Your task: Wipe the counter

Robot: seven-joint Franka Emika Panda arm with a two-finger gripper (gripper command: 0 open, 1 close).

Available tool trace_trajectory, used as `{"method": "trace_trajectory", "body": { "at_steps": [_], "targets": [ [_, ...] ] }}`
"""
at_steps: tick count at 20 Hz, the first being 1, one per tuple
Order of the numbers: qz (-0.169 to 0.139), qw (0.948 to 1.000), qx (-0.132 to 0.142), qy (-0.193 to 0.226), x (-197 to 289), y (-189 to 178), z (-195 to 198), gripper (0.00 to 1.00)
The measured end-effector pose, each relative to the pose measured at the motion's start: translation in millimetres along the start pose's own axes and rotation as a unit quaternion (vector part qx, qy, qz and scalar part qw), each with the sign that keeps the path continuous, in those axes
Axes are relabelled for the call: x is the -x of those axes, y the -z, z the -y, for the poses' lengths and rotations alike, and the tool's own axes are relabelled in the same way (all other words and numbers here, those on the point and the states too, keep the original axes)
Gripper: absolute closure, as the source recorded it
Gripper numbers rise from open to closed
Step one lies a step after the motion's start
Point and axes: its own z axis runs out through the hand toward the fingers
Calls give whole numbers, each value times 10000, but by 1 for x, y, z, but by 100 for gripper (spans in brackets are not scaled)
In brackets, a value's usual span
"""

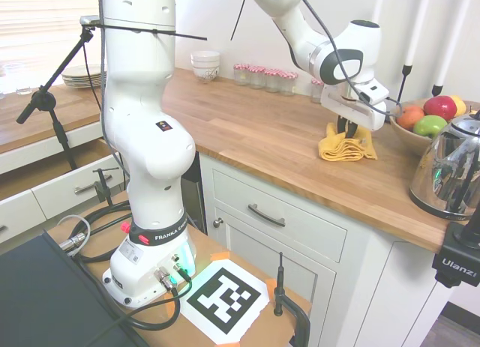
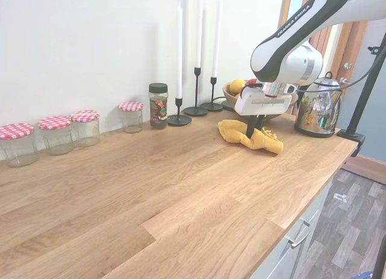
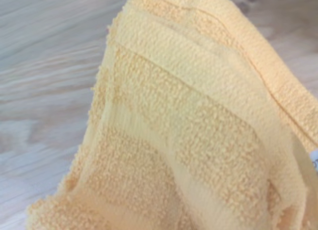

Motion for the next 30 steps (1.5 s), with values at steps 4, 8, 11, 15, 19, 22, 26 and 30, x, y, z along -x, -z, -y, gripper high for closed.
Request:
{"method": "trace_trajectory", "body": {
  "at_steps": [4, 8, 11, 15, 19, 22, 26, 30],
  "targets": [
    [3, 10000, -1, -32, -1, 1, 0, 0],
    [5, 10000, -5, -61, 1, 1, 2, 0],
    [-3, 10000, -18, -84, 1, 2, 3, 0],
    [-27, 9999, -46, -108, 1, 6, 3, 0],
    [-38, 9999, -56, -133, 0, 8, 3, 0],
    [-47, 9999, -59, -145, 0, 9, 4, 0],
    [-100, 9998, -104, -154, 0, 17, 5, 0],
    [-175, 9995, -195, -180, -2, 33, 3, 0]
  ]
}}
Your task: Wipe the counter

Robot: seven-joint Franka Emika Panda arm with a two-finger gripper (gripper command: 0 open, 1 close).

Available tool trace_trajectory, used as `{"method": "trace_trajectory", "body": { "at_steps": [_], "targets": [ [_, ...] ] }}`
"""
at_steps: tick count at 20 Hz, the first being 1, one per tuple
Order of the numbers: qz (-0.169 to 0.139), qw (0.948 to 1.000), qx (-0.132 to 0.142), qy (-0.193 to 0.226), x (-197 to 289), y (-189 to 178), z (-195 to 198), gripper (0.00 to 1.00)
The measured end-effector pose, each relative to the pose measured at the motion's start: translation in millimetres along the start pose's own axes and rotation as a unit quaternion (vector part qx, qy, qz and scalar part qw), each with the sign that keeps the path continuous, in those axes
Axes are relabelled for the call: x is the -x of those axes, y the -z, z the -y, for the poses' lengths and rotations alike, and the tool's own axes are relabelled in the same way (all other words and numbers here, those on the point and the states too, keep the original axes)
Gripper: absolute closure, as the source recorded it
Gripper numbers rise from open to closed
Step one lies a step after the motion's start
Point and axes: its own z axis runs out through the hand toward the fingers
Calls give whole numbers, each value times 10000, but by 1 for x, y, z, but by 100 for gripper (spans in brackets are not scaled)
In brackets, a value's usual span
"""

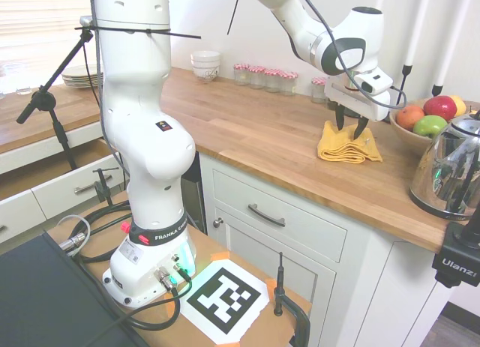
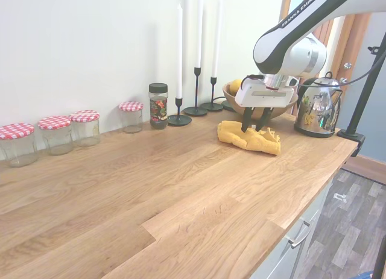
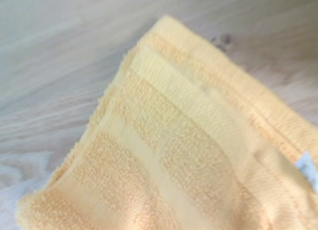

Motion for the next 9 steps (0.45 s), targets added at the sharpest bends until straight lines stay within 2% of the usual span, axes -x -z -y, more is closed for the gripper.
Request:
{"method": "trace_trajectory", "body": {
  "at_steps": [9],
  "targets": [
    [93, 9999, -9, -57, -1, 18, -6, 0]
  ]
}}
